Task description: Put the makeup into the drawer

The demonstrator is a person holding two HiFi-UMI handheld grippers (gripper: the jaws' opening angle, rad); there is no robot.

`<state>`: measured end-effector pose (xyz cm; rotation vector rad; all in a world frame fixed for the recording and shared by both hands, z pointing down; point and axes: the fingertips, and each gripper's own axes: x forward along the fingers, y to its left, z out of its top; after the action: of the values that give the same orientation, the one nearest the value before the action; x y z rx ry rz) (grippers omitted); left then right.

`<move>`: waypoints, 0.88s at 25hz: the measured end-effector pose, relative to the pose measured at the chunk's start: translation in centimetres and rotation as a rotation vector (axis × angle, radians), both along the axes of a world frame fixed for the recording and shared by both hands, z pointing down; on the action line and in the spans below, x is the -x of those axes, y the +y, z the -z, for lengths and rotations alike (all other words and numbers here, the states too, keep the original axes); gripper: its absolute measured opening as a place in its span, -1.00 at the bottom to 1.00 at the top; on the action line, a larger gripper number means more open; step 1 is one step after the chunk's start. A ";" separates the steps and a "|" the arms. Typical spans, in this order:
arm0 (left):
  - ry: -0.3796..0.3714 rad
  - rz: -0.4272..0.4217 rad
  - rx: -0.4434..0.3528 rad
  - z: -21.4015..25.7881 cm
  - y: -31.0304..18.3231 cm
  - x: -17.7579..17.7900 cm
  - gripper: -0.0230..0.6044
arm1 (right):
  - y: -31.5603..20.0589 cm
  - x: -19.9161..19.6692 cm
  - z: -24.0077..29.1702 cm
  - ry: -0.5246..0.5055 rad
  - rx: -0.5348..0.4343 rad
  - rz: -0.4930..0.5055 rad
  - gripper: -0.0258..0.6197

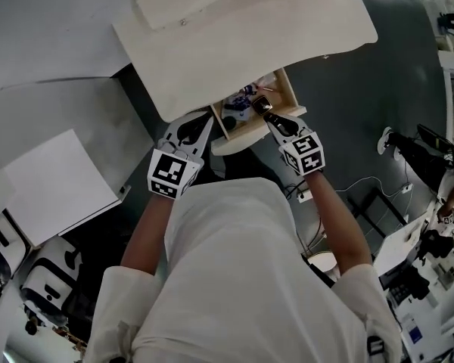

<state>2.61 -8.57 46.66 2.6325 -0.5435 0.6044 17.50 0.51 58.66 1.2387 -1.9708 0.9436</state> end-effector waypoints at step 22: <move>-0.123 0.215 0.115 -7.9 2.6 2.0 -0.87 | -0.5 2.1 -14.9 0.122 0.263 0.471 -0.63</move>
<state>0.56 -6.01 54.55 2.3999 -0.7923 0.7097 15.40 -0.03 73.59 0.6302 -1.8523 0.8276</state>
